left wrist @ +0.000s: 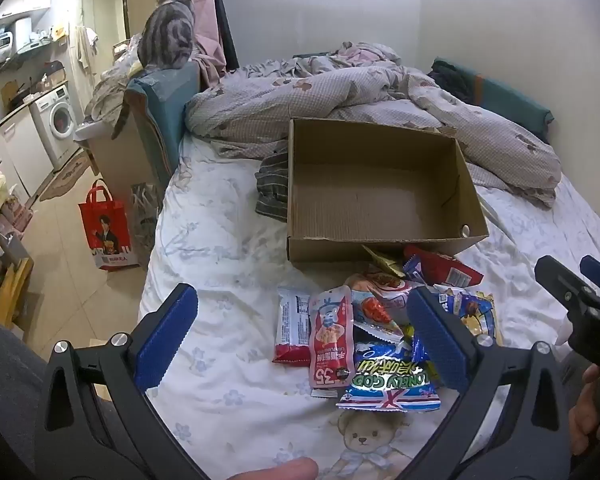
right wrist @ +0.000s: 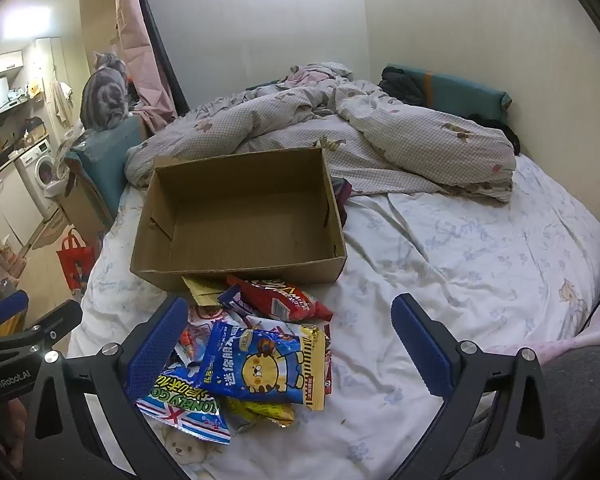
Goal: Organize snacks
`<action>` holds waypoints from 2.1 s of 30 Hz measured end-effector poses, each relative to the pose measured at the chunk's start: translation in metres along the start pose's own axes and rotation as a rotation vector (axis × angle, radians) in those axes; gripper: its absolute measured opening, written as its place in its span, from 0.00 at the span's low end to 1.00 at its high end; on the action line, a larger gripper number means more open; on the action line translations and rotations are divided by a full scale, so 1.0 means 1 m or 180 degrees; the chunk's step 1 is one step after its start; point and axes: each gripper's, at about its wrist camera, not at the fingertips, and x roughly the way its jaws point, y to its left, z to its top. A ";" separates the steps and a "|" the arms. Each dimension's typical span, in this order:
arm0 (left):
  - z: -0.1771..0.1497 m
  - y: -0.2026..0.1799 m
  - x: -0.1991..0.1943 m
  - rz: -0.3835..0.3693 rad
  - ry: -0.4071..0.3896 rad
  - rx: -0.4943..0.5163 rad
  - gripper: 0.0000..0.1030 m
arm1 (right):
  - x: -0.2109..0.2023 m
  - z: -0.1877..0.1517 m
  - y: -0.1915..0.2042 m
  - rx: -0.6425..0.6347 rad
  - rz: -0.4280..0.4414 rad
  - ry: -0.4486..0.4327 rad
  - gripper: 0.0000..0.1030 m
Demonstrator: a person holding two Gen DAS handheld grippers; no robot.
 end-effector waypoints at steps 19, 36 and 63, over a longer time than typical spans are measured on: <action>0.000 0.000 0.000 0.0012 -0.0033 0.0010 1.00 | 0.000 -0.001 -0.001 0.0009 0.0003 0.0026 1.00; 0.003 0.003 -0.004 0.0025 -0.0047 0.0015 1.00 | 0.000 -0.001 -0.001 0.0015 0.0011 0.0028 1.00; 0.008 -0.003 -0.005 0.0019 -0.0079 0.0003 1.00 | 0.001 -0.002 0.000 -0.0006 0.0020 0.0036 1.00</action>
